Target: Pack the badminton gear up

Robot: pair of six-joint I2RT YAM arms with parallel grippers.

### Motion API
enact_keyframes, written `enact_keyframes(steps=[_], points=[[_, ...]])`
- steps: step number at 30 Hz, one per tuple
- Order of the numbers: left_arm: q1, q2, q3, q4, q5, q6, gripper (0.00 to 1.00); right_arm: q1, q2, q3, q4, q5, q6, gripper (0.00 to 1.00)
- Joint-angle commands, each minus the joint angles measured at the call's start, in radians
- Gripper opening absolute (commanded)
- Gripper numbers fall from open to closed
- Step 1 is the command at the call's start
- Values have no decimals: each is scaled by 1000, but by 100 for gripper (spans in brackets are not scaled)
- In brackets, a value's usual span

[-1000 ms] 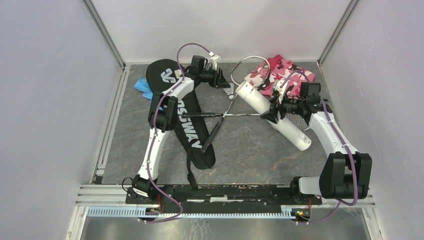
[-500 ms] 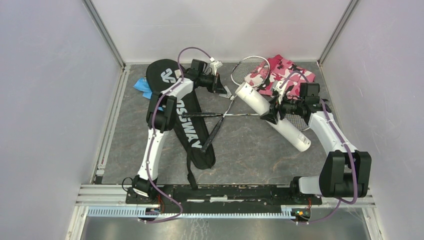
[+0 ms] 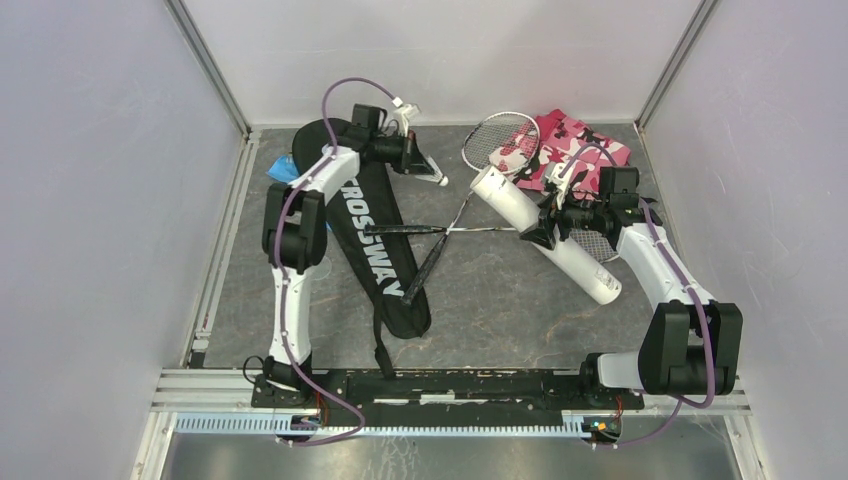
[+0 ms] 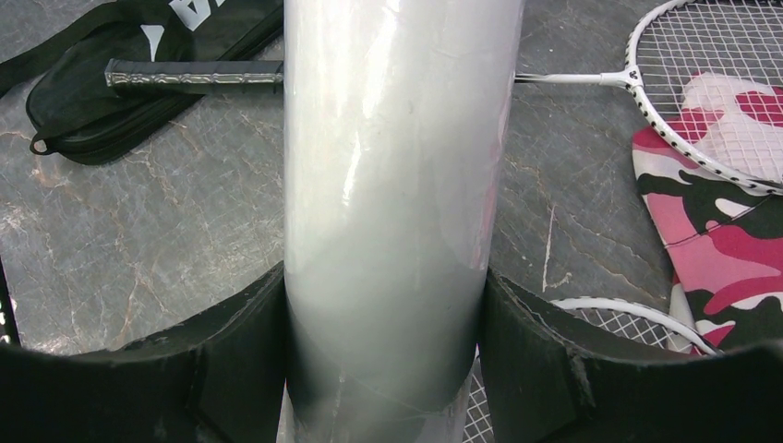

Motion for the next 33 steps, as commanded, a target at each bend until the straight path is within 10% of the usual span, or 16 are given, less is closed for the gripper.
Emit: enact_keyframes(steps=[1, 20, 33], points=[[42, -177, -83, 4, 64, 34, 2, -3, -12, 2, 23, -19, -15, 37], [87, -636, -393, -20, 74, 116, 2, 17, -16, -2, 27, -31, -7, 37], [49, -753, -543, 205, 156, -158, 4, 138, -9, 18, 1, -13, -36, 38]])
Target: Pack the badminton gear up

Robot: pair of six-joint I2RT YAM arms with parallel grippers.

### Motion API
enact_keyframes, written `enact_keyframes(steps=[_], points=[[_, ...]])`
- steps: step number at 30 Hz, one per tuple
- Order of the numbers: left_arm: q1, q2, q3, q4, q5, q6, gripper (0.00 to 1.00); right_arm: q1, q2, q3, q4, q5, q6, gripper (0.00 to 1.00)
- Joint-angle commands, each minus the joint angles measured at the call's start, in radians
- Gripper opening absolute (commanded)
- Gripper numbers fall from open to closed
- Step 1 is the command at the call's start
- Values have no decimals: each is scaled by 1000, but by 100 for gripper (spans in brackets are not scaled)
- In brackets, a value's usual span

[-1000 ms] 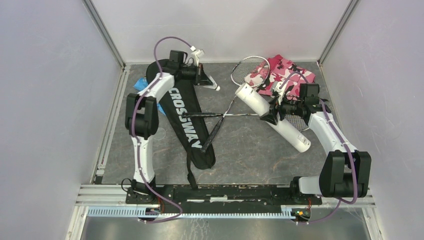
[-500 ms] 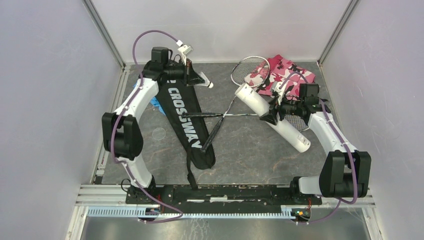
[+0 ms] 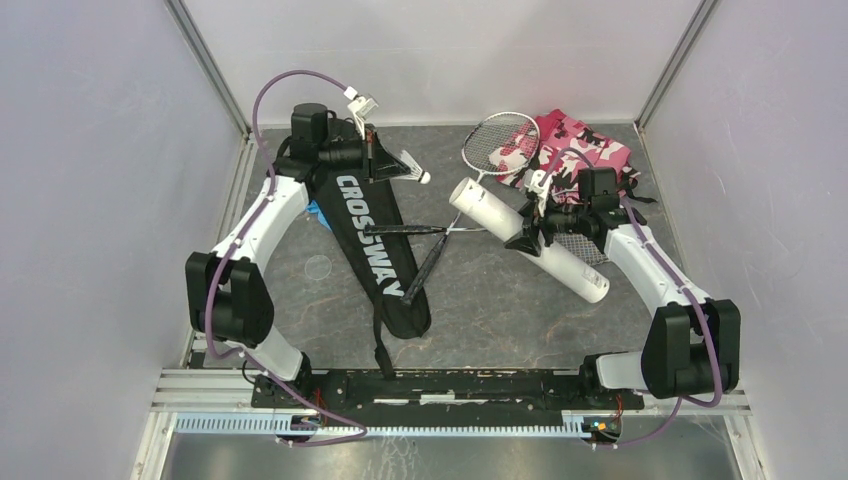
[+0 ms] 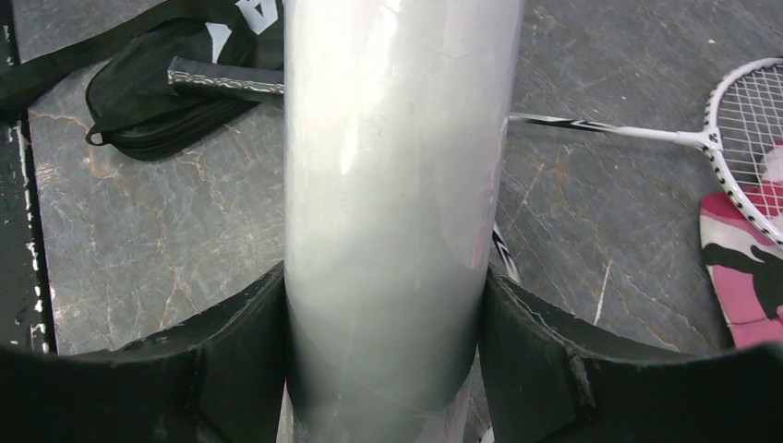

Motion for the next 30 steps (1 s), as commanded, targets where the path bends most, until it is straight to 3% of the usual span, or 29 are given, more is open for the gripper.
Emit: enact_keyframes(steps=[1, 16, 30], points=[[-36, -42, -25, 113, 55, -110, 4, 32, -8, 22, 2, -16, -26, 38], [-223, -24, -59, 115, 18, -87, 8, 65, -6, 35, -23, -31, -47, 38], [-282, 24, -66, 119, 126, -94, 45, 65, -4, 34, -30, -38, -60, 38]])
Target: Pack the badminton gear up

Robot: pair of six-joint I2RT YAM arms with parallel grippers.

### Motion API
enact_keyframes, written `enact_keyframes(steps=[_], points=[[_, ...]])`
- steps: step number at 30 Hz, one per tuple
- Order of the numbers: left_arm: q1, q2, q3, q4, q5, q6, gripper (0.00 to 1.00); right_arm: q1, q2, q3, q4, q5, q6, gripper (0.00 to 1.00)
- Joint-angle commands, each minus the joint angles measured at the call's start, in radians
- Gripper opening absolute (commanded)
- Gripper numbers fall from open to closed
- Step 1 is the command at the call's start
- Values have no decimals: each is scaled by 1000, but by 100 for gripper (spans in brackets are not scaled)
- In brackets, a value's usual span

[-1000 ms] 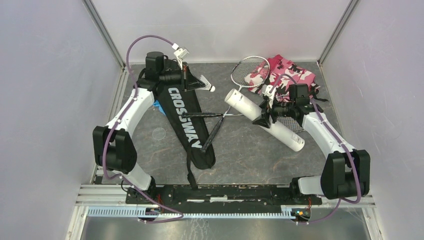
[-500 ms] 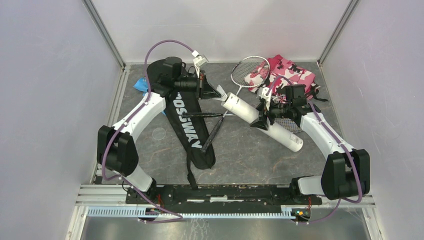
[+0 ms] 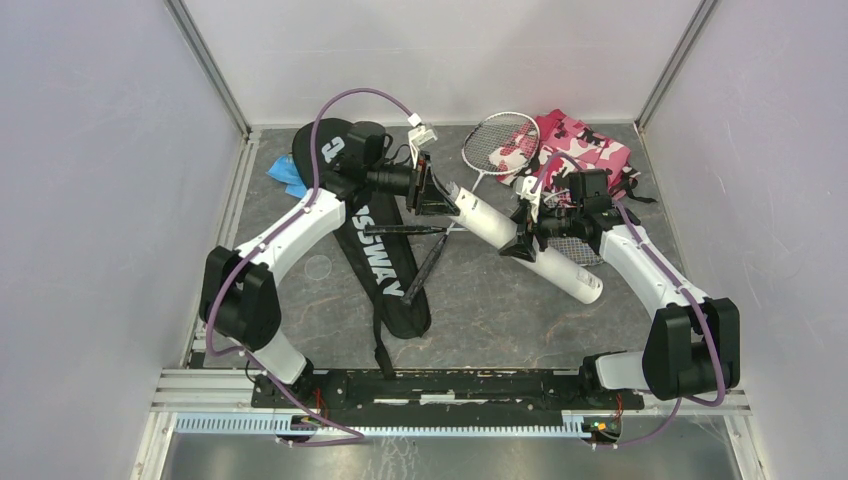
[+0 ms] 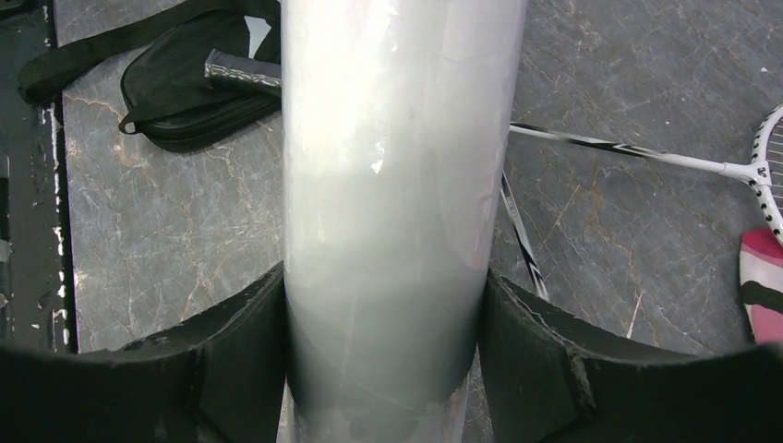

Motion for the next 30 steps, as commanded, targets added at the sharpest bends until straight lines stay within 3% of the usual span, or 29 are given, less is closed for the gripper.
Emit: enact_keyframes(steps=[1, 16, 26, 30], points=[[-12, 17, -2, 30, 59, -26, 47, 2, -5, 34, 5, -29, -19, 38], [-69, 74, 14, 7, 126, -19, 67, 2, -22, 33, -10, -68, -37, 38], [-54, 34, 118, -324, 22, 321, 99, 1, -15, 38, -18, -60, -48, 38], [-15, 0, 123, -327, 3, 338, 100, 1, -12, 38, -22, -57, -51, 38]])
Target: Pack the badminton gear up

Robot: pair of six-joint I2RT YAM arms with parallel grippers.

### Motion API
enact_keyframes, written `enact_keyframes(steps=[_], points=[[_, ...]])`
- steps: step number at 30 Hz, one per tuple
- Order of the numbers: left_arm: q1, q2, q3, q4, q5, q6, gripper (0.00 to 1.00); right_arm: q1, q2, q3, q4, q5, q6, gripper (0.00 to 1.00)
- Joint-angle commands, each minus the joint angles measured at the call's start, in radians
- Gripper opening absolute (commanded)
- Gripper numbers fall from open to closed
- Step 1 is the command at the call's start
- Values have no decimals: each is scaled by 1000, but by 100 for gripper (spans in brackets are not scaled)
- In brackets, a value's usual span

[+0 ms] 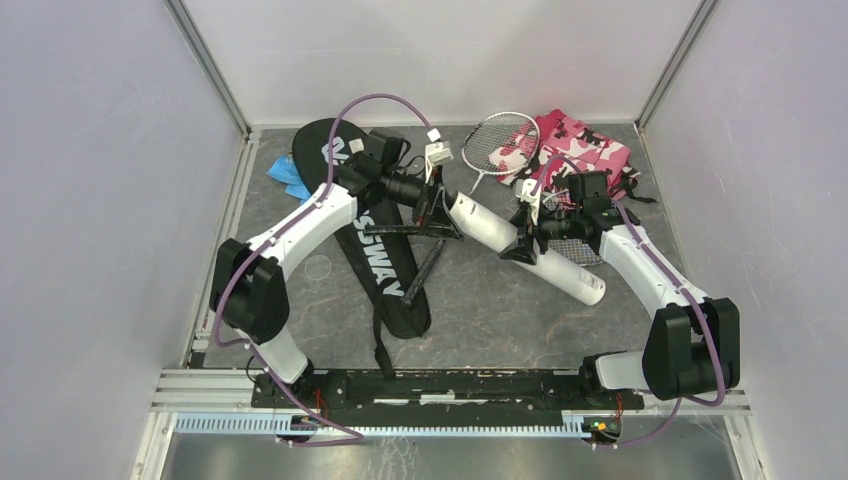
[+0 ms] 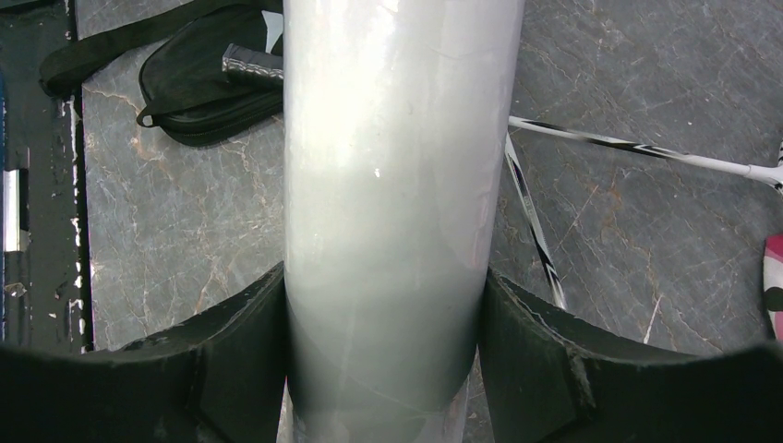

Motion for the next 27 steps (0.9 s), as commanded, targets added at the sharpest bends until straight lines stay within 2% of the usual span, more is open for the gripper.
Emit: enact_keyframes(steps=[1, 8, 14, 27], points=[[47, -73, 46, -66, -30, 108, 100, 2, -12, 40, 17, -38, -24, 38], [129, -140, 50, -90, -36, 129, 100, 1, -14, 40, 18, -34, -23, 38], [235, -221, 15, -107, -99, 151, 100, 1, -16, 39, 27, -23, -5, 38], [337, -394, -131, -193, -553, 280, 100, 0, -20, 38, 36, -19, 8, 38]])
